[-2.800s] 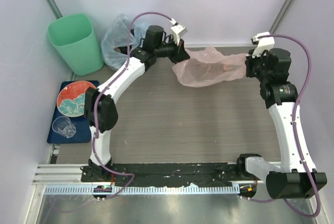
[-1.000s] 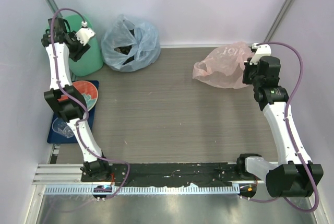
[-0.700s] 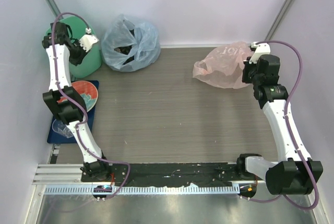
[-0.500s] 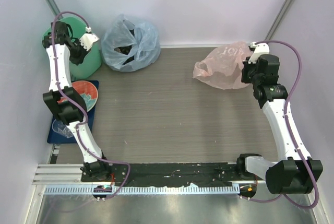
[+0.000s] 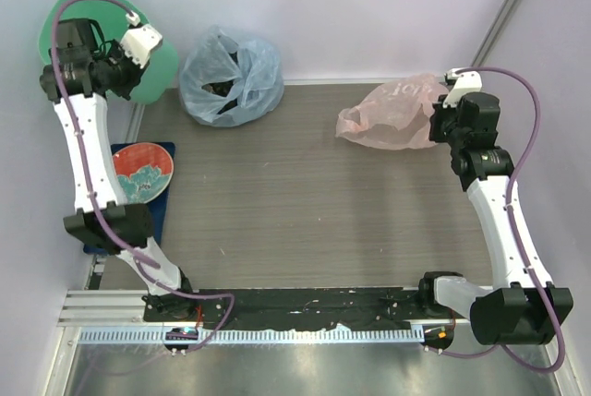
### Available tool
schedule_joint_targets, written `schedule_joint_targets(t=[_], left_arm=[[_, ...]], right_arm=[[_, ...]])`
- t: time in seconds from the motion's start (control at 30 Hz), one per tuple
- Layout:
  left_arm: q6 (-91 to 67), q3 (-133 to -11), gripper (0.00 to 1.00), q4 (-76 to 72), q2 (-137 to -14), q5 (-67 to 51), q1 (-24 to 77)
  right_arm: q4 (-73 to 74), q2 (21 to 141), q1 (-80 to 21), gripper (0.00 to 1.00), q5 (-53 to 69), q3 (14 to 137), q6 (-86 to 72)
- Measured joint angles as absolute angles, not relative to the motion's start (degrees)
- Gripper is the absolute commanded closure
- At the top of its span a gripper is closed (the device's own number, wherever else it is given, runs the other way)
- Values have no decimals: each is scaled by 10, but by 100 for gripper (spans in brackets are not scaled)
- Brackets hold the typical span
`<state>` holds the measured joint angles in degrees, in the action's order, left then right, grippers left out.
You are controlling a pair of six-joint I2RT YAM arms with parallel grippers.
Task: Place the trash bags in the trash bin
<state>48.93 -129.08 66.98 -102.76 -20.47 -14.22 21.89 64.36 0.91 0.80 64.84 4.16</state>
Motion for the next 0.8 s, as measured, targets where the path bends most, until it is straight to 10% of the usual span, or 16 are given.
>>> schedule_joint_targets(t=[0.4,0.8], left_arm=[[442,-1157,100,670,-777,-349,106],[403,-940,100,687,-831,-272,409]], right_arm=[[211,627,9,99,37,712,15],[173,600,9,99,36,789,-2]])
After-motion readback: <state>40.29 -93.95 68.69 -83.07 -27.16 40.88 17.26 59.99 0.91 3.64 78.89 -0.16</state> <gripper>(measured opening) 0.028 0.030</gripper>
